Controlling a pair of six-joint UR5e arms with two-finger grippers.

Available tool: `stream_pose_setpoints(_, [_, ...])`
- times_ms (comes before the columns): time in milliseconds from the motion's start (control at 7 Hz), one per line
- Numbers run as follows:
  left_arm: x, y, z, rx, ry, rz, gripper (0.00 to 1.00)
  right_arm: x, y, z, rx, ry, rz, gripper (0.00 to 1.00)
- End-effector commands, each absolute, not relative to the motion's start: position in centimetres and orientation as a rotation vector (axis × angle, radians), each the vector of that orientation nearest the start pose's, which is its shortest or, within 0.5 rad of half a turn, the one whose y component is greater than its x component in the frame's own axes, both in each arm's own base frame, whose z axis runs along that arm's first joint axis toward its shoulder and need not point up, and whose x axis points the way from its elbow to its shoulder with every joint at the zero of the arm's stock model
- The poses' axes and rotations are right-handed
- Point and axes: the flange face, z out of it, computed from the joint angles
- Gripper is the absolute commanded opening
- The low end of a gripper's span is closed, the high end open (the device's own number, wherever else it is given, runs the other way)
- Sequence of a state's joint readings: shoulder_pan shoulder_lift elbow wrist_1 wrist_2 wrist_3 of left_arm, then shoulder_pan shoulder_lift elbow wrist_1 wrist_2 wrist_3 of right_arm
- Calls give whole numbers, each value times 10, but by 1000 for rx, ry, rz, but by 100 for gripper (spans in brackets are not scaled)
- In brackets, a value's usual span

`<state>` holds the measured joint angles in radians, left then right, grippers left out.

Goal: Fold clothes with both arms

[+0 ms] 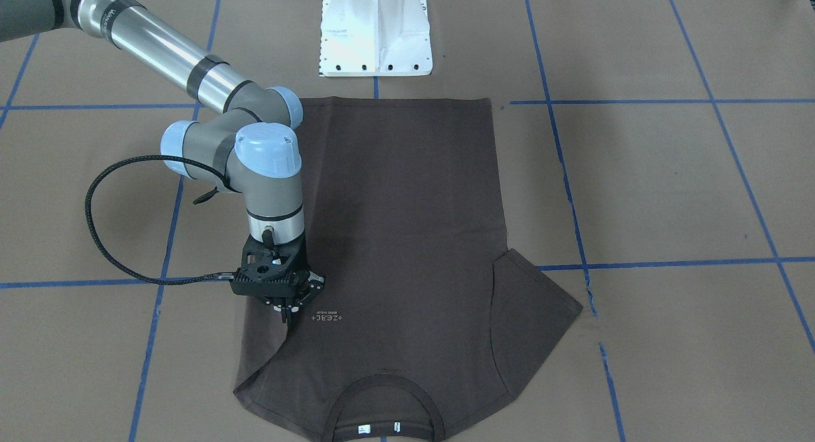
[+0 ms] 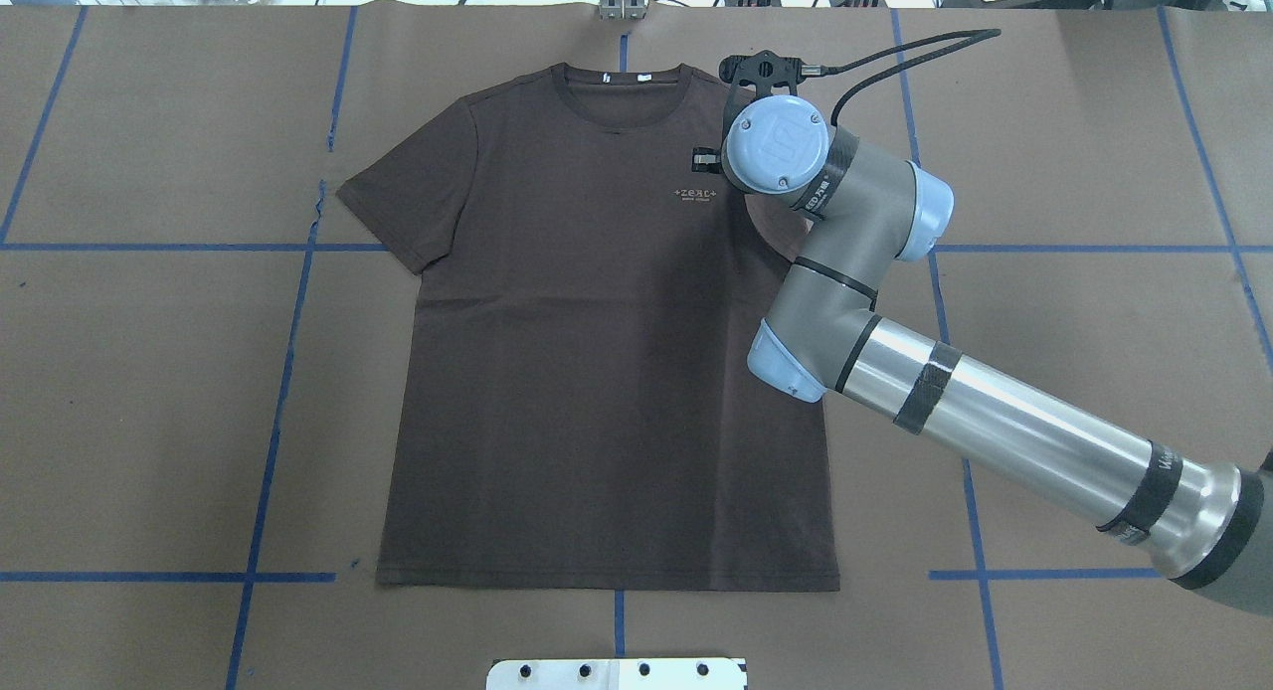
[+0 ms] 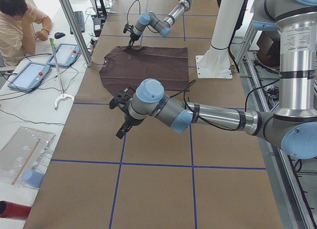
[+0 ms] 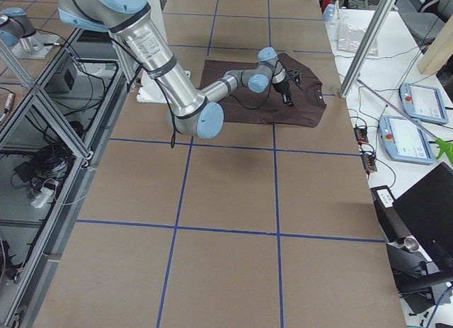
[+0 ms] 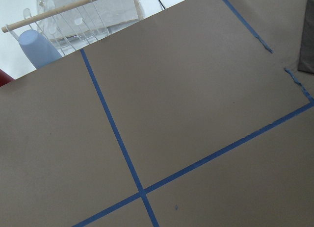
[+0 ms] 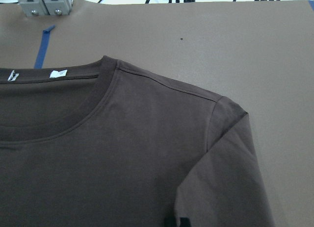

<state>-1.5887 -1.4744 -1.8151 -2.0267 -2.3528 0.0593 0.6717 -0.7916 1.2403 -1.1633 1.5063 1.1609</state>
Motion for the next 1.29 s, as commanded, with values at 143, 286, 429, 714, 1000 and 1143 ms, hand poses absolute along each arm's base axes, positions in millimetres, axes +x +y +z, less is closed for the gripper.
stream_pose_setpoints(143, [-71,-474,513,657,727,304,100,-488,-634,256,417,-739,176,100])
stream_pose_setpoints(286, [-71,-474,504,731,724,316,100,-437,-655,247,374,-742,119,100])
stream_pose_setpoints(429, [-71,-477,495,732,743,251,100,-386,-672,242,354,-742,68,100])
stream_pose_setpoints(714, [-35,-506,457,777,776,336,100,-279,-679,270,355,-789,-20,100])
stream_pose_setpoints(1000, [17,-534,438,700,862,280,100,-170,-678,333,341,-849,-124,100])
stream_pose_setpoints(1143, [58,-545,433,655,866,216,100,-121,-672,369,340,-851,-152,100])
